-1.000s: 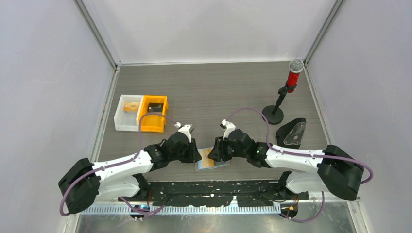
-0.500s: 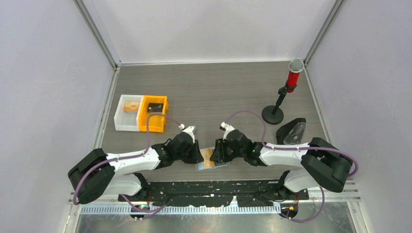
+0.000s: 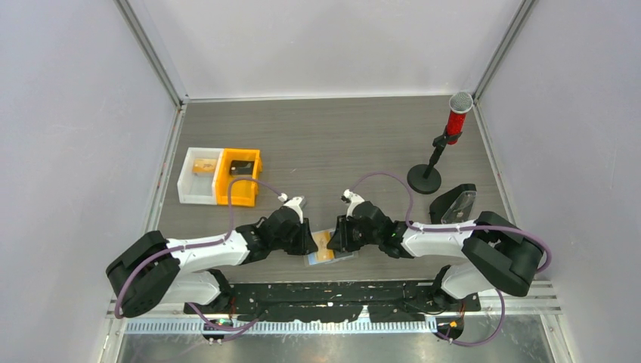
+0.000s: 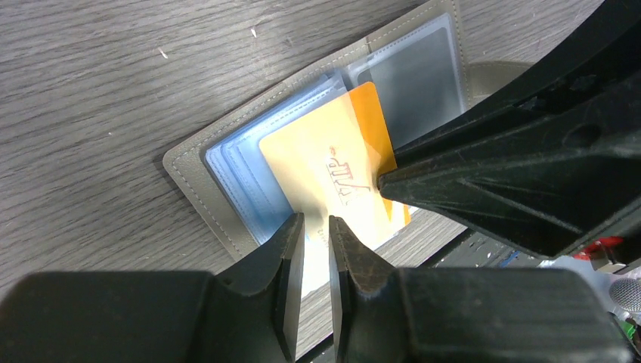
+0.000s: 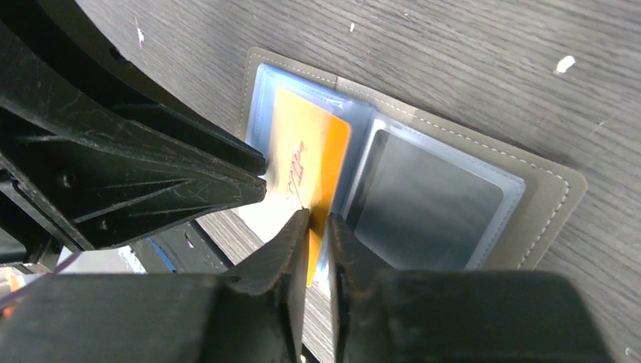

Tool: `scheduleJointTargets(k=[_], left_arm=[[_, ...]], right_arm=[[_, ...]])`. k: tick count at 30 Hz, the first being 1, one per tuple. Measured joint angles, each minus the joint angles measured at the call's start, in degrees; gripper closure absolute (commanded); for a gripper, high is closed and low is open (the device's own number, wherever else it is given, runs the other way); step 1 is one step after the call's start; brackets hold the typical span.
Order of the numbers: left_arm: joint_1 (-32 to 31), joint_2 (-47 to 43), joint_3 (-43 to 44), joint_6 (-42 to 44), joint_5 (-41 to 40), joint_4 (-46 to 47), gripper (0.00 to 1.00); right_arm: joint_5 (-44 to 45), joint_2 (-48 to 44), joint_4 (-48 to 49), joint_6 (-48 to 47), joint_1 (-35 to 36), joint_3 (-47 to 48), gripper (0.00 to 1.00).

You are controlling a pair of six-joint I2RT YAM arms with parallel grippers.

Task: Take the credit cards out of the card holder
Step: Remove the credit card from the card holder.

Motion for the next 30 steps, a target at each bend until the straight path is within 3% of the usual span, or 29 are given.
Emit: scheduleJointTargets(k=[3,5,20,30], left_arm=[[0.0,0.0,0.0,0.0,0.0,0.0,0.79],[0.0,0.0,0.0,0.0,0.0,0.0,0.79],[0.0,-0.2,0.0,0.0,-0.2,-0.3,0.78],[0.0,-7.2,2.3,0.6,0.0,-6.8,0.63]], right_arm=[[0.0,-0.2,0.1,0.5,-0.3,-0.3,0.94],[-0.1,-0.8,0.2,0.7,-0.7,-0.6,0.95],[0.1,-11.2,-2.8,0.4,-4.4,-4.0,0.95],[2.1,-21.3,-8.2,1.1,-6.1,-4.2,0.95]])
